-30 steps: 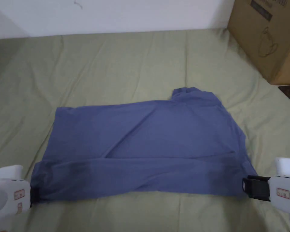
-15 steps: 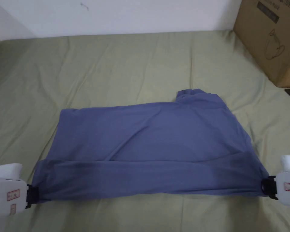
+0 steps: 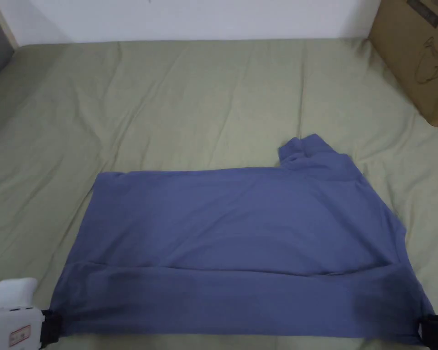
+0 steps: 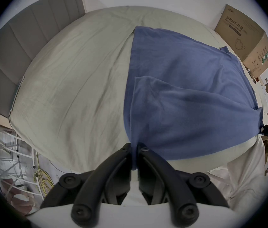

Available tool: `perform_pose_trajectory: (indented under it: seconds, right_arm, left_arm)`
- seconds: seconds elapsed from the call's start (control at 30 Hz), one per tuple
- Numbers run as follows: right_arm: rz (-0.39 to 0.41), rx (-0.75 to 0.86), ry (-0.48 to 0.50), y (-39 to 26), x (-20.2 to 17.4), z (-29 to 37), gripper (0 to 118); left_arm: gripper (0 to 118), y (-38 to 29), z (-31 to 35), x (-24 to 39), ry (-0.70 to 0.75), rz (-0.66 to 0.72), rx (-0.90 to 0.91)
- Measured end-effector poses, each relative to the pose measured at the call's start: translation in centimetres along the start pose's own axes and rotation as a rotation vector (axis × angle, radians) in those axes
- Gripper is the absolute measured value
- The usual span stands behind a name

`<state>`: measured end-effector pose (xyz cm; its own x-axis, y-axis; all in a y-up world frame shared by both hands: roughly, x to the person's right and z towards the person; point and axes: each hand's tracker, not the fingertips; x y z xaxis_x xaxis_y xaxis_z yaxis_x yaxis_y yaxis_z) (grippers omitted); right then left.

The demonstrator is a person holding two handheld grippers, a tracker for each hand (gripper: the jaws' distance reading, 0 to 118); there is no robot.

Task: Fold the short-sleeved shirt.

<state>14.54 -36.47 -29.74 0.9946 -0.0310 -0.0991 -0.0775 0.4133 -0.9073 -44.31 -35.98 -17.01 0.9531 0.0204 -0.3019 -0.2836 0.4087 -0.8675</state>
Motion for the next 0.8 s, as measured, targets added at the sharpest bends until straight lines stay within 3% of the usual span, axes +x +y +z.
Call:
perform_pose_trajectory:
  seconds: [0.03, 0.07, 0.1, 0.13, 0.2, 0.27, 0.33, 0.37, 0.4, 0.43, 0.6, 0.7, 0.8]
  right_arm:
    - [-0.002, -0.011, -0.025, 0.3, -0.2, 0.1, 67]
    - [0.002, -0.022, -0.06, 0.4, -0.2, 0.3, 77]
    - [0.003, -0.004, -0.04, 0.5, -0.2, 0.9, 77]
    - [0.001, 0.038, -0.017, 0.8, -0.1, 1.7, 77]
    - [0.007, 0.068, -0.027, 1.7, -0.6, 3.1, 76]
    - [0.034, 0.129, -0.027, 2.7, -1.3, 4.6, 68]
    - [0.066, 0.175, -0.017, 3.4, -2.0, 5.6, 30]
    - [0.077, 0.179, -0.019, 3.7, -2.5, 5.8, 9]
    - [0.08, 0.186, -0.02, 3.8, -2.9, 5.7, 1]
    - [0.079, 0.187, -0.019, 3.8, -3.2, 5.5, 0]
    - [0.1, 0.198, -0.034, 3.0, -4.6, 3.9, 0]
    - [0.042, 0.173, -0.007, 4.1, -4.3, 2.9, 0]
    - [0.054, 0.173, -0.007, 6.1, -4.4, 2.1, 0]
  left_arm:
    - [28, 0.3, 0.2, 0.4, 0.014, -0.023, -0.008]
    - [42, 0.6, 0.6, 0.7, 0.04, -0.048, 0.006]
    - [60, 1.0, 1.2, 1.0, 0.053, -0.054, 0.038]
    - [70, 1.4, 1.9, 1.1, 0.052, -0.059, 0.057]
    - [73, 2.3, 3.2, 1.4, 0.042, -0.042, 0.1]
    - [73, 3.4, 4.5, 1.6, 0.023, -0.019, 0.152]
    - [63, 4.2, 5.3, 2.0, 0.011, 0.03, 0.183]
    - [46, 4.4, 5.3, 2.0, -0.015, 0.057, 0.194]
    - [12, 4.5, 5.3, 2.1, -0.033, 0.076, 0.201]
    - [0, 4.5, 4.9, 2.3, -0.027, 0.094, 0.19]
    - [0, 3.8, 2.1, 3.0, 0.025, 0.082, 0.121]
    - [0, 4.3, 1.0, 2.3, 0.016, 0.096, 0.1]
    - [0, 5.3, 1.2, 2.3, 0.031, 0.091, 0.106]
